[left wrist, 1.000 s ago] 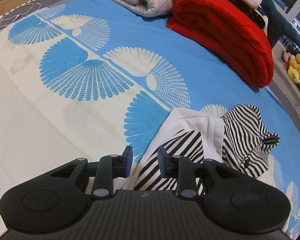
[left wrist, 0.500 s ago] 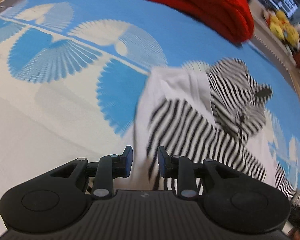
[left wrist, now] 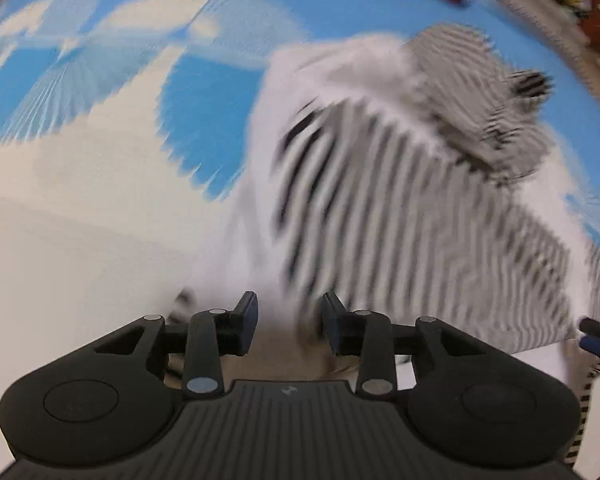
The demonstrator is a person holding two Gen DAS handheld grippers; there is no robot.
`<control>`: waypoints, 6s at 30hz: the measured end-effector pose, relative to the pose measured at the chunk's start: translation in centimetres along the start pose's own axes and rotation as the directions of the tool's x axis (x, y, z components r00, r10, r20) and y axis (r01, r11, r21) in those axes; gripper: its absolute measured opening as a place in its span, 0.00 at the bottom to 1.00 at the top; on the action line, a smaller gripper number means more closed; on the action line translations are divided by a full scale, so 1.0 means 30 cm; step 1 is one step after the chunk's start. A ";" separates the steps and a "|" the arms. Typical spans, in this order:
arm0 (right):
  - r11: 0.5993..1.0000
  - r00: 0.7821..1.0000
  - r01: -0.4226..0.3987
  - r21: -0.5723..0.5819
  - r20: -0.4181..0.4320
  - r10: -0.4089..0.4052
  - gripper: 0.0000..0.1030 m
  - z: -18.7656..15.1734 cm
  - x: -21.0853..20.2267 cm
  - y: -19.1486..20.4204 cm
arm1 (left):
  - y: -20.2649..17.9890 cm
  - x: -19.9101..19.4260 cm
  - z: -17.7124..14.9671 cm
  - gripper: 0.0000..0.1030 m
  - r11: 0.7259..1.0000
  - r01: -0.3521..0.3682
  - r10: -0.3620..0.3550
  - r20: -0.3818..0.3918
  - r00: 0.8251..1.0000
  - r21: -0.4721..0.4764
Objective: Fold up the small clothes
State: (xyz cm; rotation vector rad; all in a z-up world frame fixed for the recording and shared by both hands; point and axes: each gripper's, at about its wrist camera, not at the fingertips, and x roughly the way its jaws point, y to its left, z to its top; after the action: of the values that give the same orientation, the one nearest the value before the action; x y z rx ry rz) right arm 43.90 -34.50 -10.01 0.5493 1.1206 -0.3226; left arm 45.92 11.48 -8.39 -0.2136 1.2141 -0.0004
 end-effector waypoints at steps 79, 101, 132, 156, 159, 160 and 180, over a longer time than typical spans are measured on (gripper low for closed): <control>0.610 0.931 -0.343 -0.714 -0.175 0.319 0.19 -0.307 -0.089 0.501 | 0.118 -0.253 0.134 0.49 0.978 0.004 0.028 0.152 0.988 -0.208; 0.987 0.978 0.012 -0.161 0.207 0.022 0.37 0.097 -0.145 0.142 | 0.023 -0.123 0.085 0.03 1.000 0.013 -0.013 0.117 0.993 0.001; 0.996 0.998 0.005 -0.092 0.067 0.001 0.08 0.068 0.104 0.003 | 0.098 -0.013 0.076 0.60 0.994 -0.025 0.024 -0.012 1.000 -0.102; 0.988 0.999 -0.015 -0.154 0.042 0.022 0.50 -0.255 -0.392 -0.271 | 0.136 -0.360 -0.234 0.62 0.999 0.019 -0.019 0.010 1.000 0.033; 0.986 0.999 -0.024 -0.164 0.042 0.032 0.56 -0.359 -0.459 -0.324 | 0.111 -0.446 -0.380 0.81 0.997 0.010 -0.013 0.037 0.999 0.073; 0.987 0.998 -0.029 -0.155 0.042 0.036 0.57 -0.395 -0.468 -0.344 | 0.106 -0.456 -0.430 0.83 0.997 0.006 -0.009 0.040 0.999 0.079; 0.990 0.996 0.015 -0.143 -0.082 -0.027 0.04 -0.592 -0.370 -0.478 | 0.102 -0.284 -0.810 0.09 0.988 -0.146 0.146 0.005 0.989 0.058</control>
State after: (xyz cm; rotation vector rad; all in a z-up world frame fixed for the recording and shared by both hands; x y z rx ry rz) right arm 18.62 -36.55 -9.25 0.4284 1.2213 -0.2367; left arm 19.98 11.48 -9.03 -0.0731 1.2248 0.0917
